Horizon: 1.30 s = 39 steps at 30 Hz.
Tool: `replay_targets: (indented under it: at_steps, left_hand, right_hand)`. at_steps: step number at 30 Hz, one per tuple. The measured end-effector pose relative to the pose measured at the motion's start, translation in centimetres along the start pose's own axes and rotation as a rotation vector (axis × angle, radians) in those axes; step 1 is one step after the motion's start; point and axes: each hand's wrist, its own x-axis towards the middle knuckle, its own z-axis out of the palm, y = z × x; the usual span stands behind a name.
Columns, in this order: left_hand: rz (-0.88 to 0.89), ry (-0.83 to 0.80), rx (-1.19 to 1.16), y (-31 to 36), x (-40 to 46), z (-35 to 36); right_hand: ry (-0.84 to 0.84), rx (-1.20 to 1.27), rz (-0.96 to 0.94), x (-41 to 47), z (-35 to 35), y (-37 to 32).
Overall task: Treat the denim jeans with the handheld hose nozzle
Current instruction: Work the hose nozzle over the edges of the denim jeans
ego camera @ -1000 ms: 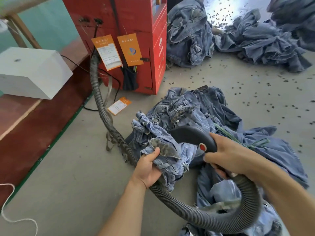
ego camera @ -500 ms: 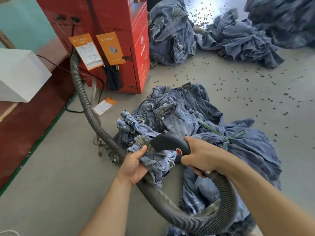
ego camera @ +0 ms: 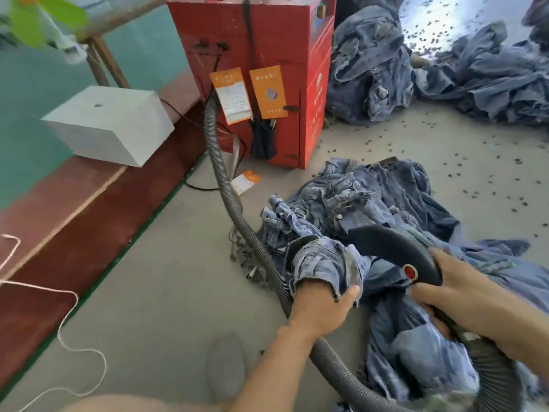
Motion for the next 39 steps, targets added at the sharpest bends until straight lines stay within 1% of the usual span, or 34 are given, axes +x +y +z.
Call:
replay_targets:
  at_steps: [3, 6, 7, 8, 9, 10, 12, 13, 15, 17, 18, 19, 20, 21, 22, 23, 24, 25, 27, 29, 31, 32, 34, 36, 39]
  left_hand:
    - [0.189, 0.086, 0.142, -0.3, 0.4, -0.5]
    - [0.258, 0.041, 0.419, -0.8, 0.6, -0.8]
    - [0.281, 0.018, 0.531, -0.7, 0.6, -0.9]
    - [0.287, -0.037, 0.622, -0.5, 0.3, -1.0]
    - [0.308, -0.047, 0.679, -0.6, 0.1, -0.8]
    - [0.294, -0.072, 0.647, -0.8, 0.0, -0.5]
    - [0.235, -0.141, 0.526, -1.3, -0.2, -0.3]
    - [0.211, -0.174, 0.477, -1.5, -0.2, -0.3]
    - [0.211, -0.162, 0.455, -2.1, 0.1, -0.7]
    - [0.212, -0.139, 0.417, -2.6, 0.4, -0.9]
    - [0.15, -0.126, 0.329, -2.8, 0.7, -0.9]
    - [0.011, -0.121, 0.138, -2.6, 0.9, -1.2]
    - [-0.196, -0.145, -0.173, -2.3, 1.2, -1.7]
    - [-0.384, -0.208, -0.54, -2.2, 1.6, -2.5]
    - [-0.512, -0.302, -0.936, -2.1, 2.0, -3.3]
    - [-0.565, -0.384, -1.278, -2.4, 2.4, -4.1]
    - [-0.594, -0.381, -1.517, -2.8, 2.8, -4.9]
    - [-0.592, -0.365, -1.679, -2.9, 3.1, -5.8]
    - [-0.573, -0.277, -1.78, -3.0, 4.0, -6.5]
    - [-0.578, -0.13, -1.763, -2.5, 4.6, -6.6]
    - [-0.651, 0.003, -1.684, -2.6, 5.3, -6.4]
    - [-0.681, 0.012, -1.611, -2.6, 5.6, -6.0]
    - [-0.719, -0.066, -1.472, -2.4, 6.0, -5.3]
    - [-0.699, -0.167, -1.454, -2.0, 6.2, -4.7]
    - [-0.642, -0.221, -1.499, -2.1, 6.8, -4.6]
  right_hand:
    - [-0.035, -0.117, -0.021, -1.0, 1.2, 0.0]
    - [-0.015, -0.272, -0.053, -1.8, 1.6, -0.3]
    - [-0.022, -0.338, -0.059, -1.8, 1.8, -0.6]
    - [-0.044, -0.408, -0.064, -1.5, 2.2, -1.1]
    - [-0.07, -0.466, -0.068, -0.9, 2.8, -1.6]
    - [-0.083, -0.503, -0.073, -0.1, 3.4, -2.1]
    - [-0.032, -0.486, -0.073, 1.3, 4.3, -3.1]
    - [0.015, -0.412, -0.069, 1.9, 4.6, -3.3]
    - [0.102, -0.218, -0.055, 2.2, 4.8, -2.9]
    - [0.173, -0.074, -0.053, 1.6, 4.6, -2.1]
    - [0.216, -0.008, -0.059, 1.2, 4.4, -2.0]
    - [0.259, 0.066, -0.066, 0.9, 4.0, -2.0]
    - [0.291, 0.119, -0.07, 0.8, 3.4, -2.0]
    - [0.313, 0.14, -0.072, 0.7, 2.8, -2.2]
    - [0.317, 0.133, -0.068, 0.7, 2.3, -2.2]
    - [0.305, 0.131, -0.059, 0.7, 1.9, -2.2]
    - [0.278, 0.143, -0.042, 0.7, 1.7, -2.0]
    - [0.244, 0.166, -0.019, 0.7, 1.7, -1.8]
    - [0.178, 0.197, 0.034, 0.7, 2.0, -1.0]
    - [0.135, 0.206, 0.071, 0.7, 2.3, 0.0]
    - [0.11, 0.207, 0.092, 0.7, 2.6, 1.0]
    - [0.103, 0.215, 0.101, 0.8, 2.6, 1.4]
    - [0.092, 0.241, 0.119, 0.9, 2.7, 2.2]
    - [0.09, 0.258, 0.13, 1.2, 2.7, 2.8]
    - [0.065, 0.252, 0.112, 1.3, 2.8, 3.0]
